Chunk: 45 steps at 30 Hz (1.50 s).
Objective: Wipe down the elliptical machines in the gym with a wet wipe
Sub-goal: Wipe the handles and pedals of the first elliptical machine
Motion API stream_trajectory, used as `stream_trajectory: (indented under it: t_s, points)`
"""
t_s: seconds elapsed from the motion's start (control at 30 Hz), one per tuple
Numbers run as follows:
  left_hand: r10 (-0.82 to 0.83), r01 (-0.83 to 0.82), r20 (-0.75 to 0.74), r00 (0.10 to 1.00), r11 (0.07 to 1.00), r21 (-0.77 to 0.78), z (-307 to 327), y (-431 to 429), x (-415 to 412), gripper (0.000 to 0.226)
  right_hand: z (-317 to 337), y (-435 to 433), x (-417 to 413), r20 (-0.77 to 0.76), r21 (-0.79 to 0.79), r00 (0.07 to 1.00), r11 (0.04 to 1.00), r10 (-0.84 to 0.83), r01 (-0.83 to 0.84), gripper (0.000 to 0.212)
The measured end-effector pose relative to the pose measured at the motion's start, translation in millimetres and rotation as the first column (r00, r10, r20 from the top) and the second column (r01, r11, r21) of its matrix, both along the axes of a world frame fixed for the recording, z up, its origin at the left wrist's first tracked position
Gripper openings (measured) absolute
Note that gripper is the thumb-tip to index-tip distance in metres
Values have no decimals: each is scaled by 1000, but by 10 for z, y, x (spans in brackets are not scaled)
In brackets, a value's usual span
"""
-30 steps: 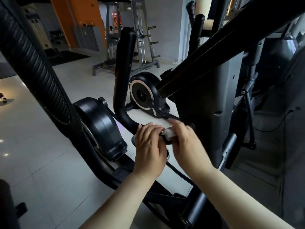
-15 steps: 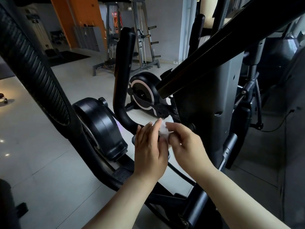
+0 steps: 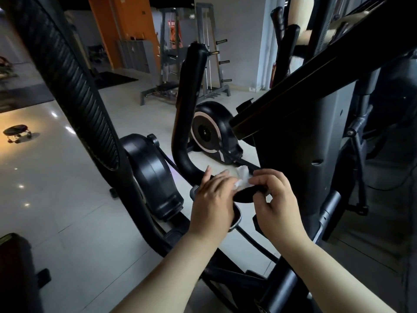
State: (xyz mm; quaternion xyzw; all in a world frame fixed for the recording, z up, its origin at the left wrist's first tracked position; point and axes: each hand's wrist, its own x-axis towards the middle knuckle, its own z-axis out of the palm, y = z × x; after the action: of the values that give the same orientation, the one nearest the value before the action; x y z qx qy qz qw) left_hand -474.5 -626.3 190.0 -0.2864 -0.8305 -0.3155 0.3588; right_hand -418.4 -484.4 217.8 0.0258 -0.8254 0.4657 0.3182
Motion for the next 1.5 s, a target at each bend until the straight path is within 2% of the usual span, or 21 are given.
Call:
stream_trajectory:
  t_s: [0.13,0.27,0.43,0.53,0.73,0.8,1.0,1.07,1.17,1.27,1.33,1.43,1.5]
  points:
    - [104,-114,60,993,975,193,-15,-168,-88,23,-33,-23,-35,4,89,1000,996,26,-26,31]
    - [-47,32,106,993,990,135,-77,-83,9,29,-7,-102,-89,7,97,998,993,67,-67,32]
    - [-81,74,41,996,987,140,-60,-286,-85,28,55,-175,-143,88,134,992,985,95,-106,36]
    - [27,-21,-45,999,992,126,-54,-472,-133,33,50,-189,-178,106,203,990,973,89,-109,32]
    - [295,-244,-160,942,930,276,215,-620,-318,27,105,-249,-219,138,237,985,962,106,-137,30]
    - [322,-263,-122,939,899,351,219,-594,-346,26,120,-282,-238,157,253,980,954,120,-157,30]
    - [320,-294,17,947,846,446,54,-534,-286,26,185,-302,-271,235,296,967,939,104,-173,29]
    - [322,-281,13,947,806,521,255,-512,-302,28,224,-312,-279,260,279,959,941,117,-190,30]
    - [289,-166,-102,952,765,622,760,-442,-374,32,281,-333,-310,303,256,944,943,132,-214,31]
    - [240,-116,-122,963,780,614,941,-404,-570,21,301,-354,-333,325,246,936,944,136,-222,31]
    - [216,-138,-53,975,773,619,770,-397,-629,20,299,-352,-345,320,243,937,944,138,-222,30]
    - [233,-261,136,963,675,690,547,-378,-541,21,278,-340,-372,330,230,932,945,149,-233,28]
    - [231,-291,185,955,625,724,623,-359,-497,18,284,-341,-392,339,203,927,949,163,-241,28]
